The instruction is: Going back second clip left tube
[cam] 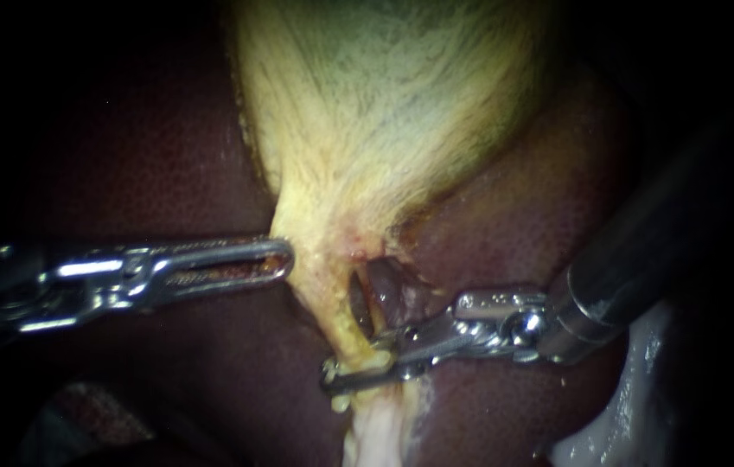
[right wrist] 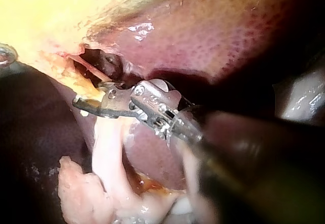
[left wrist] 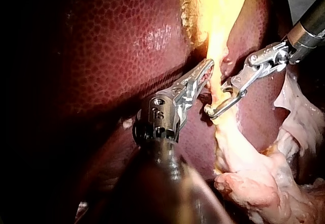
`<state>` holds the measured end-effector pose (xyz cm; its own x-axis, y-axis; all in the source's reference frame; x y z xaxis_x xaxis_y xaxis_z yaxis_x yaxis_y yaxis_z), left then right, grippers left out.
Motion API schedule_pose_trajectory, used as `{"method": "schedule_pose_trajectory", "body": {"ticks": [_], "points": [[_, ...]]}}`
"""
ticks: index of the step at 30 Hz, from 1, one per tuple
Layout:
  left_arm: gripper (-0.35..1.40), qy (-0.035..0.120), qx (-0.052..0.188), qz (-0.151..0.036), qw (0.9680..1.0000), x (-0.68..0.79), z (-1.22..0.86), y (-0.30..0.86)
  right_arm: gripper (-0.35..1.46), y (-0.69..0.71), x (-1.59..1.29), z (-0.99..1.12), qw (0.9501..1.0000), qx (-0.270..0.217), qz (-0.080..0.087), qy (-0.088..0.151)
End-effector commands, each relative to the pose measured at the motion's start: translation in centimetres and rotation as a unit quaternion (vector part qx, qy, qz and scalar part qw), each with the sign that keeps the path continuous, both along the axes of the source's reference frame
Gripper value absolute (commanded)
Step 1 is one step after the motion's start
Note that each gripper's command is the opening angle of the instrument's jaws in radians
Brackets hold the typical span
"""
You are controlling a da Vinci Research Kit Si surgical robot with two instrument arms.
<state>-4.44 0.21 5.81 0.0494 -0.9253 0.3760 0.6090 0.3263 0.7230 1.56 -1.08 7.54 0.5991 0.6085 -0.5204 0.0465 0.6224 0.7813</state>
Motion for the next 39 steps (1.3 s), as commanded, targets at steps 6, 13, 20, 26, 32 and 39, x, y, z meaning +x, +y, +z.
{"method": "schedule_pose_trajectory", "body": {"ticks": [6, 13, 20, 26, 32, 39], "points": [[-0.35, 0.0, 0.0, 0.0, 1.0, 0.0, 0.0, 0.0, -0.35, -0.01, 0.0, 0.0, 1.0, 0.0, 0.0, 0.0], [-0.35, 0.0, 0.0, 0.0, 1.0, 0.0, 0.0, 0.0, 0.16, -0.03, 0.01, -0.01, 0.9997, -0.014, -0.001, 0.022], [-0.35, 0.0, 0.0, 0.0, 1.0, 0.01, 0.0, 0.0, 0.47, -0.02, 0.07, -0.05, 0.9958, -0.064, -0.011, 0.065], [-0.35, 0.0, 0.0, 0.0, 1.0, 0.01, 0.0, 0.0, 0.53, -0.02, 0.09, -0.04, 0.9924, -0.092, -0.019, 0.08], [-0.35, 0.0, 0.0, 0.0, 1.0, 0.0, 0.0, 0.0, 0.56, -0.03, 0.1, -0.04, 0.9897, -0.111, -0.023, 0.086], [-0.35, 0.0, 0.0, 0.0, 1.0, -0.01, 0.0, 0.0, 0.58, -0.11, 0.24, -0.01, 0.9879, -0.124, -0.026, 0.089]]}}
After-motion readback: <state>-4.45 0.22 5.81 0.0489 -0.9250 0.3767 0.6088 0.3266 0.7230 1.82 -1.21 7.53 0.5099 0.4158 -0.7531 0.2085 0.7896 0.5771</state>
